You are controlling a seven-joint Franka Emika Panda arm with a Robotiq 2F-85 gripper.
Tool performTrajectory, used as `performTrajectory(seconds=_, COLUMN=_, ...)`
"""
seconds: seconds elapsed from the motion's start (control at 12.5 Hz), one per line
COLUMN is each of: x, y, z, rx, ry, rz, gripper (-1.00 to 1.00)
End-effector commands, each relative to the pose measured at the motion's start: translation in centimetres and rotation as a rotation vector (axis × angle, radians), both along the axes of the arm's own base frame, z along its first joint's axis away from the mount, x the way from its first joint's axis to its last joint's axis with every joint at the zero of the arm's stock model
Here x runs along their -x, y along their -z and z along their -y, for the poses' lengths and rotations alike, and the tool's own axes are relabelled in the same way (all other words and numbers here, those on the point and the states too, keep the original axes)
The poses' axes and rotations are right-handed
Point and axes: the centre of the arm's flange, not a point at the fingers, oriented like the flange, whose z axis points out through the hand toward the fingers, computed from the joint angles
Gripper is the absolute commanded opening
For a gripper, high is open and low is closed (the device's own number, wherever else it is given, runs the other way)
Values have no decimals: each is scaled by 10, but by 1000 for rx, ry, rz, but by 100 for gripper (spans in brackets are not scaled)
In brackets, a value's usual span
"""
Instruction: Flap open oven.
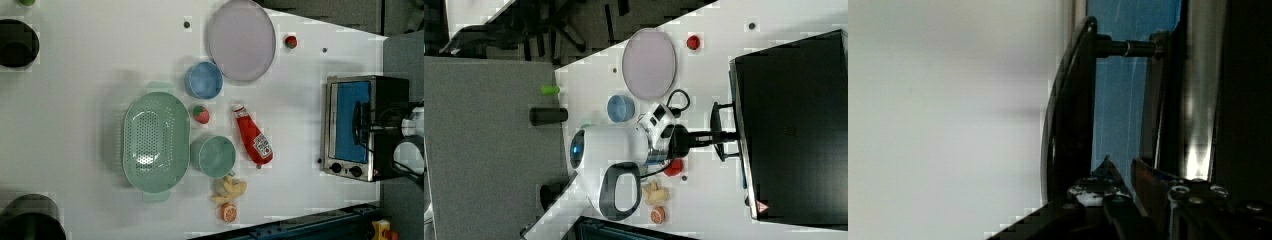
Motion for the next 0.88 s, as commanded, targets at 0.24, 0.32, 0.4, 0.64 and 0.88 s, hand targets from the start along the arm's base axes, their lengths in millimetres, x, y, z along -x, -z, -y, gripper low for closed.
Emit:
performTrajectory(seconds=0.24, x=-15, y=26, z=-81, rx=49, ry=28, rz=14, gripper=-65)
performTrajectory(seconds=0.32, x=-17, y=34, z=-92, rx=72, ry=21, rz=8, gripper=-65)
performTrajectory(seconds=0.4, x=-18, y=43, z=-104, rx=96, ry=23, rz=5, gripper=-65)
performTrajectory(seconds=0.64, x=-19, y=74, z=-136, rx=150, ry=49, rz=-3, gripper=-65)
performTrajectory(seconds=0.88, x=-18, y=110, z=-167, rx=238, ry=17, rz=-11, gripper=-65)
